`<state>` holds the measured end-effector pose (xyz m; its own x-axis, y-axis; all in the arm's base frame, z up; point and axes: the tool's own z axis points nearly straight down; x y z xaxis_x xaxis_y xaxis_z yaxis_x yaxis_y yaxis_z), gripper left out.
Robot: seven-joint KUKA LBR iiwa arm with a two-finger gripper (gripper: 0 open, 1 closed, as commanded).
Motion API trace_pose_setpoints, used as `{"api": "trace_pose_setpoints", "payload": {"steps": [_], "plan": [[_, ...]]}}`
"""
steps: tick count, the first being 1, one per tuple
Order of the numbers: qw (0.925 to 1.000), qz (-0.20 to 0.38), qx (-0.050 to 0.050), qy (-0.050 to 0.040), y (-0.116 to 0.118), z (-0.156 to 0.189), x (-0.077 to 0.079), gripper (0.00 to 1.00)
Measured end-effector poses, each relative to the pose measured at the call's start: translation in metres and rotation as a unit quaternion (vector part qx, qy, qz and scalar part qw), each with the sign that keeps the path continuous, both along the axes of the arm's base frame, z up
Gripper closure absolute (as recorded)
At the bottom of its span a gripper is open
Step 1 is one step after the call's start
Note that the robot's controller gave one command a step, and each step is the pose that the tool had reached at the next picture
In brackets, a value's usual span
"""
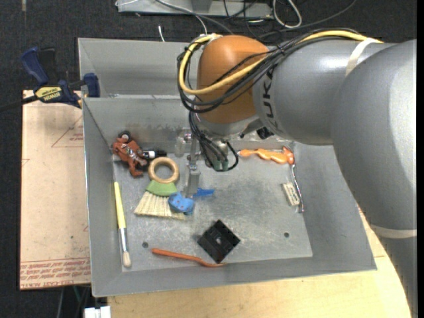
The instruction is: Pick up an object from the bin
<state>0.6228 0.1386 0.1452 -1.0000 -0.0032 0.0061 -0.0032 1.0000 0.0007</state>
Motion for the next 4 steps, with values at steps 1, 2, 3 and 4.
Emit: {"api": "trace_pose_setpoints", "payload": {"steps": [1,2,3,4], "plan": [[1.0000,-0.001,0.000,-0.0037,-0.001,0.005,0.002,0.00],[0.9987,0.052,0.001,-0.0044,-0.023,-0.056,-0.011,0.00],[0.9974,0.072,0.002,-0.0084,-0.029,-0.075,-0.019,0.00],[0.9975,0.071,0.002,-0.0078,-0.028,-0.075,-0.019,0.00]]}}
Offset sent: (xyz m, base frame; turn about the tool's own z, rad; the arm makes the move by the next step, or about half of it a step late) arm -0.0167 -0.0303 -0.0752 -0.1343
